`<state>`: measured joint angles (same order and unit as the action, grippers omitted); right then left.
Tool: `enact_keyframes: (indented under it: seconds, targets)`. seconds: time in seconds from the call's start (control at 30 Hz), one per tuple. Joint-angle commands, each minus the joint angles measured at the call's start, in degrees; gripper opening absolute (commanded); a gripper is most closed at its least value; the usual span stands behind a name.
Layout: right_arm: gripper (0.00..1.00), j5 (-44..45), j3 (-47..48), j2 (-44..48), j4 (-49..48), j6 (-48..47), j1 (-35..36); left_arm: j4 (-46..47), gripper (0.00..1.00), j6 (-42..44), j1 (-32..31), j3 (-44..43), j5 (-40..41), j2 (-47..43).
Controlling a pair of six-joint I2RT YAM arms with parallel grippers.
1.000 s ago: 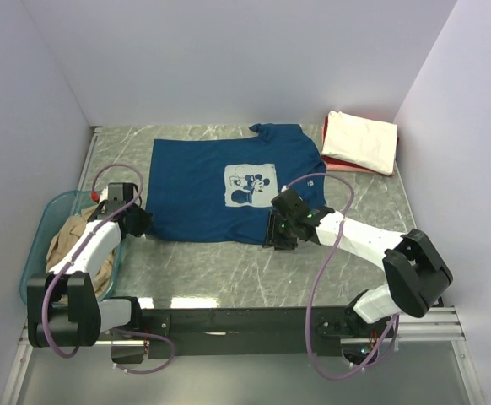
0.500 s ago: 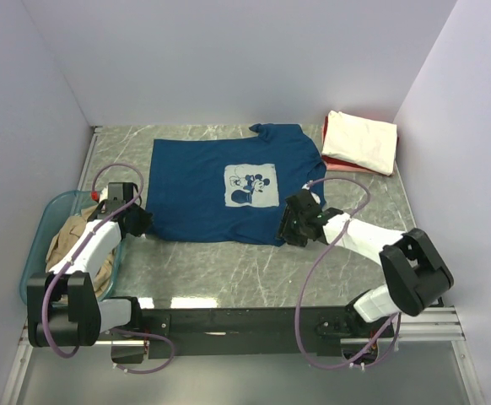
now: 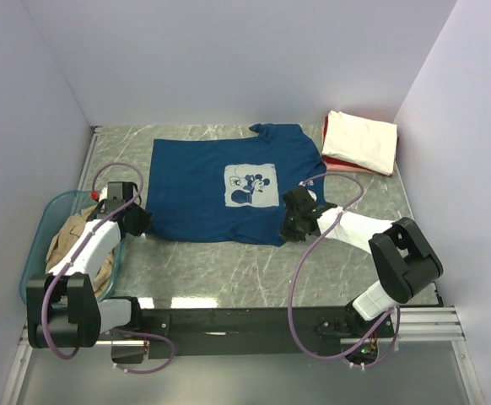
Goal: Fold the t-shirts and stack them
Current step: Flatten out the tshirt
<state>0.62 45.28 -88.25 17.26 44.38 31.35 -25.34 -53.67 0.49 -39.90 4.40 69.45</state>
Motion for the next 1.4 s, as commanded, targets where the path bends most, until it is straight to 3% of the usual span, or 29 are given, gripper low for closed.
enact_keyframes:
  seconds: [0.0, 0.07, 0.3, 0.33, 0.47, 0.53, 0.67, 0.87, 1.13, 1.17, 1.27, 1.3, 1.37]
  targets:
    - [0.01, 3.9, 4.3, 1.7, 2.1, -2.0, -1.1, -1.3, 0.00, 1.2, -0.2, -3.0, 1.0, -2.2]
    - [0.00, 7.0, 10.1, 3.3, 6.1, -4.3, -2.0, -1.8, 0.00, 1.3, -0.2, -3.3, 1.6, -2.7]
    - [0.01, 6.2, 16.6, -0.2, 10.1, -7.2, -3.6, -1.4, 0.00, 1.2, -0.2, -3.3, 1.0, -2.1]
    - [0.05, 6.2, 16.6, -0.1, 10.2, -7.5, -3.5, -1.4, 0.00, 1.3, -0.2, -3.3, 1.0, -2.1]
    - [0.39, 4.0, 9.7, 3.6, 7.6, -6.6, -3.5, -1.3, 0.00, 1.4, -0.2, -3.3, 1.0, -1.8]
    - [0.46, 2.3, 6.7, 5.7, 6.1, -5.5, -3.4, -0.8, 0.00, 1.2, -0.1, -3.3, 0.6, -1.5]
    - [0.49, 1.3, -0.4, 7.7, 2.6, -4.0, -3.4, -0.5, 0.00, 1.0, -0.1, -3.0, 0.5, -1.4]
    - [0.52, 2.1, -2.6, 4.8, -1.0, -3.2, -3.4, -0.8, 0.00, 1.2, -0.2, -3.0, 0.6, -1.8]
    - [0.48, 2.7, -1.2, 0.4, -4.6, -2.1, -3.3, -1.4, 0.00, 1.4, -0.2, -2.7, 1.2, -2.4]
    - [0.45, 2.7, -0.8, -0.4, -4.3, -2.2, -3.3, -1.5, 0.00, 1.4, -0.1, -2.7, 1.2, -2.5]
    - [0.21, 3.8, 0.4, -0.1, -2.6, -2.8, -3.4, -1.7, 0.00, 1.5, -0.2, -3.0, 1.4, -2.6]
    - [0.09, 4.6, 0.8, 0.4, -2.0, -3.2, -3.4, -1.8, 0.00, 1.5, -0.1, -3.2, 1.4, -2.6]
    - [0.06, 5.5, 2.0, 2.5, -0.3, -3.6, -3.3, -1.9, 0.00, 1.6, -0.1, -3.3, 1.6, -2.7]
